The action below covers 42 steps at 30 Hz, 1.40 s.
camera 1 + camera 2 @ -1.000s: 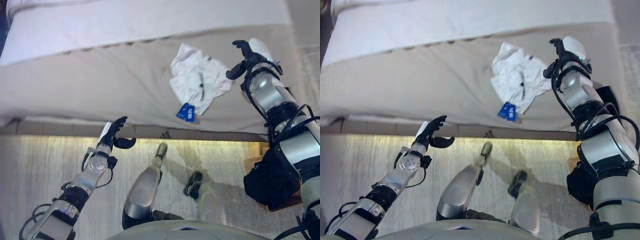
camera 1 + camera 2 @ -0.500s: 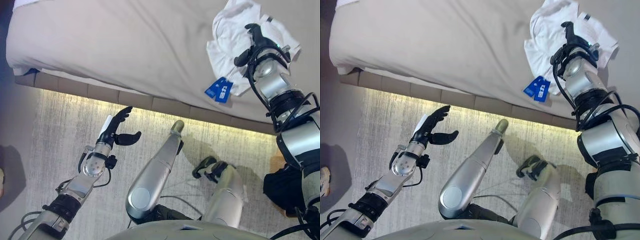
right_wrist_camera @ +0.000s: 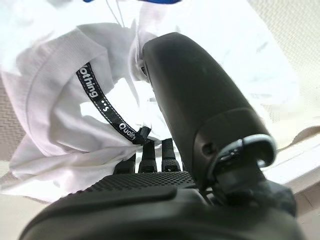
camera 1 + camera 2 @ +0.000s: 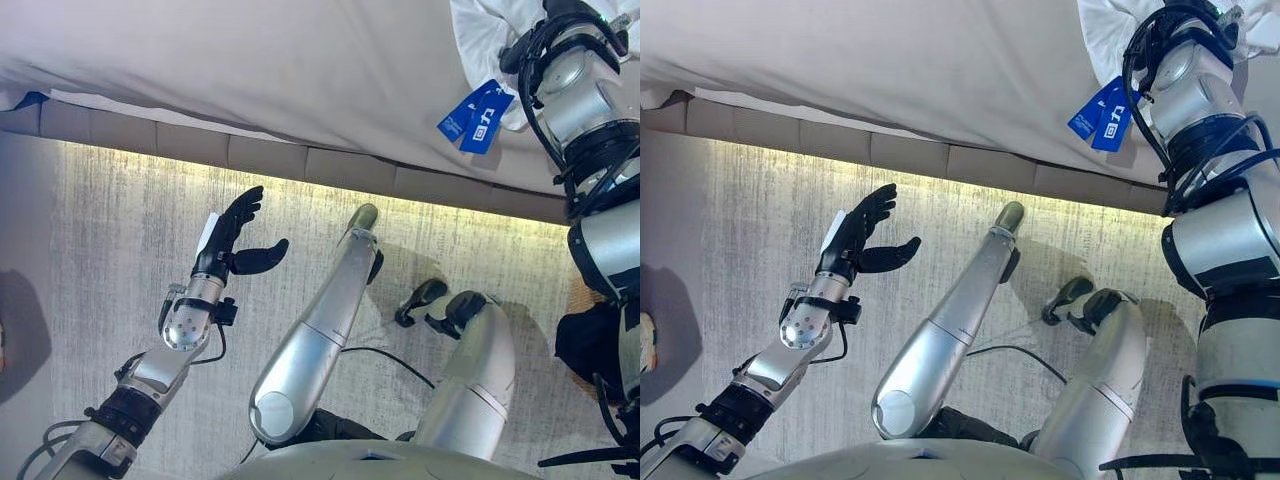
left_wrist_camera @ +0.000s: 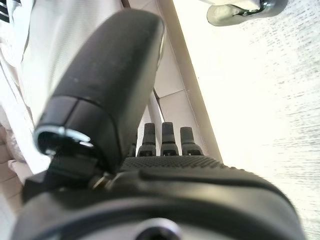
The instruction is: Pick up the clothes from the bed and place them into the basket
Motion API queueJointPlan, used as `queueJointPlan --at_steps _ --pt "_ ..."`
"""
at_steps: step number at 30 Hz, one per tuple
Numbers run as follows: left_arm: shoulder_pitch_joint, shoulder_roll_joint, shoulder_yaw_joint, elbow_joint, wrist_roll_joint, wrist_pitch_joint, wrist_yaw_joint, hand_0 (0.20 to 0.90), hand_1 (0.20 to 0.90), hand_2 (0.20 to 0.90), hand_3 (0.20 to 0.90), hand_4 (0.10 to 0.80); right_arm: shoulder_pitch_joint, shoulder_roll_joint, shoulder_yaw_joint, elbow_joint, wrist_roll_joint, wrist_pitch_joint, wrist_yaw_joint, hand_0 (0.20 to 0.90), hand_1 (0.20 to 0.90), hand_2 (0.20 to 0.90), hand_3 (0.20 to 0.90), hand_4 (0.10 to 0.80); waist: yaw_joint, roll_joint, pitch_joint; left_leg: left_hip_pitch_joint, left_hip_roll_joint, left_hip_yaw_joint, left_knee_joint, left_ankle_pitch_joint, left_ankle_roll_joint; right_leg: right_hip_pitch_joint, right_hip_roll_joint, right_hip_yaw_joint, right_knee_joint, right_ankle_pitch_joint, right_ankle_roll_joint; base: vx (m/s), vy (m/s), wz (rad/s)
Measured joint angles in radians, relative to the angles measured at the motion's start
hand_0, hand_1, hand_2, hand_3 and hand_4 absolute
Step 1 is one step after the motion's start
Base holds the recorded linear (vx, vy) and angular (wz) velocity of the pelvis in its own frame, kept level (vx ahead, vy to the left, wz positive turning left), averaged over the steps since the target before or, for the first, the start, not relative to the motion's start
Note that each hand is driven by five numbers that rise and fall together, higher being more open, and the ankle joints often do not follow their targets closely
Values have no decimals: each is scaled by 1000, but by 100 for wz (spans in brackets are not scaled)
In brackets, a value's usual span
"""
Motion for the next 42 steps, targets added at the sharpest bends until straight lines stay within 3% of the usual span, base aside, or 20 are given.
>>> queueJointPlan --at_steps 2,3,5,9,15,19,26,32,33,34,35,37,39,40,41,42 --pt "22 2 5 -8 -4 -8 13 900 900 900 900 800 -10 0 2 9 0 0 2 300 300 300 200 100 14 6 -3 20 -8 0 256 -114 60 0 -9 4 30 1 2 -12 -16 -17" --pt "26 2 5 -4 -7 -7 14 900 900 900 900 800 -18 -12 7 4 0 -6 -1 300 300 300 200 100 11 9 -5 47 -4 -8 221 -222 42 -13 -1 4 57 5 10 -14 -40 -20" --pt "28 3 11 -7 -7 -12 16 900 900 900 900 800 -25 -24 8 33 1 -10 -4 300 300 300 200 100 10 9 -5 50 -20 -1 221 -208 68 34 28 -7 72 -38 8 -6 -46 14" --pt "40 7 14 -7 -6 -18 15 900 900 900 900 800 -6 -40 9 33 3 -10 -7 300 300 300 200 100 21 9 -5 78 -13 11 219 -194 72 72 17 -18 62 -36 10 3 -8 3" --pt "43 5 15 -5 -5 -17 15 900 900 900 900 800 89 -4 10 32 6 -14 -6 300 300 300 200 100 19 9 -5 280 -7 34 84 -178 94 254 8 -12 -64 -20 22 27 -3 -4" --pt "31 1 15 -5 -3 -7 7 900 900 900 900 800 142 6 9 24 25 -29 10 300 300 300 200 100 17 8 -5 444 5 46 -45 -152 105 408 8 -25 -188 15 39 68 -38 -9" --pt "-4 -16 13 21 5 88 -30 900 900 900 900 800 220 25 -3 -4 89 -59 72 300 300 300 200 100 15 2 -3 769 37 52 -322 -84 116 709 21 -85 -459 110 56 86 -38 -12" --pt "-73 -20 13 44 6 154 -37 900 900 900 900 800 271 30 -24 -54 142 -97 143 300 300 300 200 100 -2 -6 -3 1046 79 55 -680 42 134 855 64 -106 -634 272 72 74 -34 -17" --pt "-82 -21 14 47 6 157 -36 900 900 900 900 800 275 30 -34 -62 143 -101 152 300 300 300 200 100 -6 -6 -3 1064 86 56 -707 46 131 858 78 -106 -662 264 75 57 -27 -20" --pt "-104 -21 17 56 6 159 -36 900 900 900 900 800 277 30 -46 -77 154 -111 166 300 300 300 200 100 -11 -10 -3 1083 96 63 -731 48 129 875 100 -111 -798 298 67 58 -24 -10" --pt "-120 -29 17 65 6 175 -37 900 900 900 900 800 285 36 -56 -81 166 -118 185 300 300 300 200 100 -26 -16 -3 1117 97 72 -752 49 126 926 118 -122 -899 375 50 86 -26 -5" --pt "-118 -28 14 60 7 185 -44 900 900 900 900 800 326 51 -79 -101 189 -123 212 300 300 300 200 100 -45 -24 -5 1174 117 85 -780 106 70 1031 144 -131 -1022 472 45 90 -11 3" --pt "-120 -29 14 50 9 180 -45 900 900 900 900 800 329 51 -84 -99 200 -122 219 300 300 300 200 100 -51 -58 -20 1093 93 110 -649 122 46 1051 125 -119 -1074 501 31 97 -6 7" --pt "-126 -27 13 51 20 180 -45 900 900 900 900 800 329 51 -99 -96 201 -121 220 300 300 300 200 100 -58 -79 -25 1046 74 104 -594 108 62 1055 109 -100 -1091 505 26 93 -1 4" --pt "-128 -23 10 49 24 187 -44 900 900 900 900 800 331 49 -149 -87 214 -113 241 300 300 300 200 100 -65 -80 -29 1159 107 101 -913 151 152 1052 111 -81 -1065 493 44 73 -1 19" --pt "-114 -11 8 41 25 193 -44 900 900 900 900 800 341 46 -184 -86 235 -104 270 300 300 300 200 100 -97 -50 -26 1290 160 90 -1093 203 112 1062 128 -73 -995 451 105 57 -3 20"
